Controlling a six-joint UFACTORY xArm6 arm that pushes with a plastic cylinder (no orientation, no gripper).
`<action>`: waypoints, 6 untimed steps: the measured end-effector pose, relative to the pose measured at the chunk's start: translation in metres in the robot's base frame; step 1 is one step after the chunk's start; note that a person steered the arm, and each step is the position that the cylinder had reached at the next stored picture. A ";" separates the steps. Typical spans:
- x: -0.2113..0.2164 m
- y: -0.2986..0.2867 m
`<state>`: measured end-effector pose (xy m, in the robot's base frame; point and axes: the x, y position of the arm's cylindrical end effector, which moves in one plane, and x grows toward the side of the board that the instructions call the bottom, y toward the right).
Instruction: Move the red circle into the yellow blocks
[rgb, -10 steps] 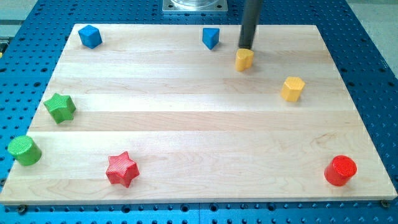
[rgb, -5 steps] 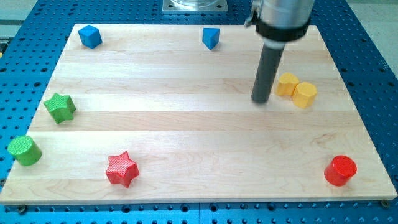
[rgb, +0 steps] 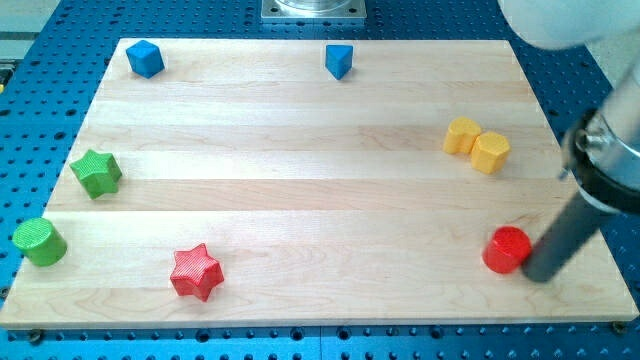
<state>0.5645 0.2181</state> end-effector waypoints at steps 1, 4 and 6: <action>0.012 -0.005; -0.078 -0.031; -0.086 -0.050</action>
